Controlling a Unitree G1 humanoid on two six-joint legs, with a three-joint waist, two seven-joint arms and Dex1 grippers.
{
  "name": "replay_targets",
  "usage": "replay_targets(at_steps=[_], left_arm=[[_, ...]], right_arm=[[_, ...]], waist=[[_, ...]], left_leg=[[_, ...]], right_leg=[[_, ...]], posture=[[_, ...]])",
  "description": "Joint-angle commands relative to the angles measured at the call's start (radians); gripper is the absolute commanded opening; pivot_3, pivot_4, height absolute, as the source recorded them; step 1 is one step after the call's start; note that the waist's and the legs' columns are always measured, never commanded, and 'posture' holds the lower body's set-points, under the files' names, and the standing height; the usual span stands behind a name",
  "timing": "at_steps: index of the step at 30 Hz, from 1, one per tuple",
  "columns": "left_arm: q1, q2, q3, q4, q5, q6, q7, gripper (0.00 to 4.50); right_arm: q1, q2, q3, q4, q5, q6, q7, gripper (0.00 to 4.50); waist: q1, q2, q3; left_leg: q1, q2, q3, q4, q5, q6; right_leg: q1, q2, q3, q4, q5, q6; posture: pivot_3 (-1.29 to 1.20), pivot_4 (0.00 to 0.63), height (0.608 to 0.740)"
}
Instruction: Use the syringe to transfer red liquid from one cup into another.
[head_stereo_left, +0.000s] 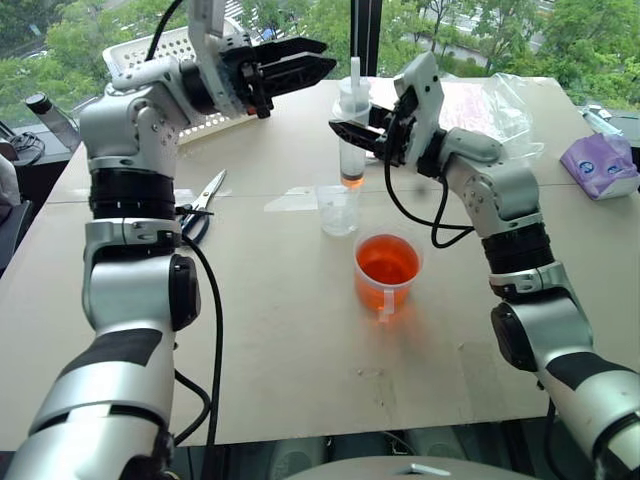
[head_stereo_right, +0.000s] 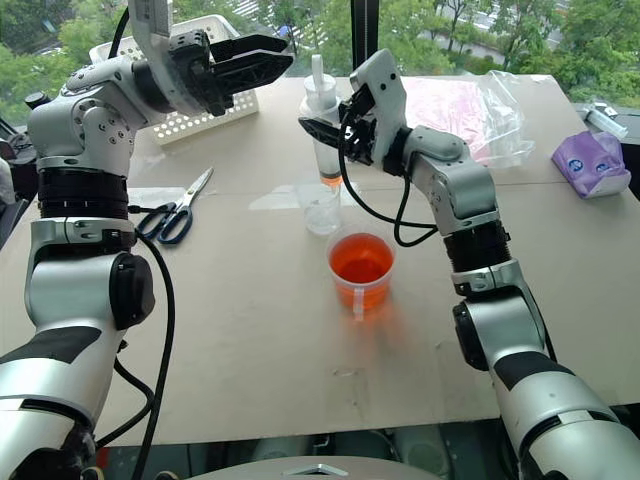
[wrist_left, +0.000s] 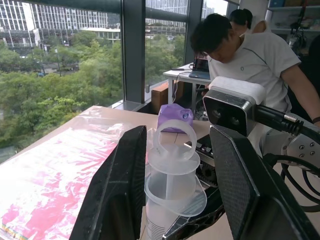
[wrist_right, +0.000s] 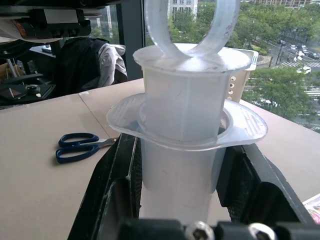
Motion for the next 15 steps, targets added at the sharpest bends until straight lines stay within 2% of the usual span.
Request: replay_targets(at_steps=[1, 15], left_arm=[[-0.016, -0.020, -0.009, -0.034, 0.010, -0.016, 0.014, 1.99], [-0.005, -0.028, -0.029, -0.033, 0.020, -0.012, -0.008, 1.99]], right_arm=[[-0.043, 0.007, -0.017, -0.031, 0.002, -0.024, 0.012, 1.56], [-0.054, 0.019, -0.027, 0.003, -0.013, -0.044, 0.017, 1.56]], waist=[[0.000, 0.000, 0.000], [-0.003, 0.000, 0.000]], left_leg=[[0.000, 0.000, 0.000, 0.000, 0.000, 0.000], [0.000, 0.000, 0.000, -0.001, 0.000, 0.000]], right_leg=[[0.000, 0.000, 0.000, 0.000, 0.000, 0.000], [0.000, 0.000, 0.000, 0.001, 0.000, 0.000]], posture=[[0.00, 0.150, 0.740], [0.00, 0.150, 0.740]])
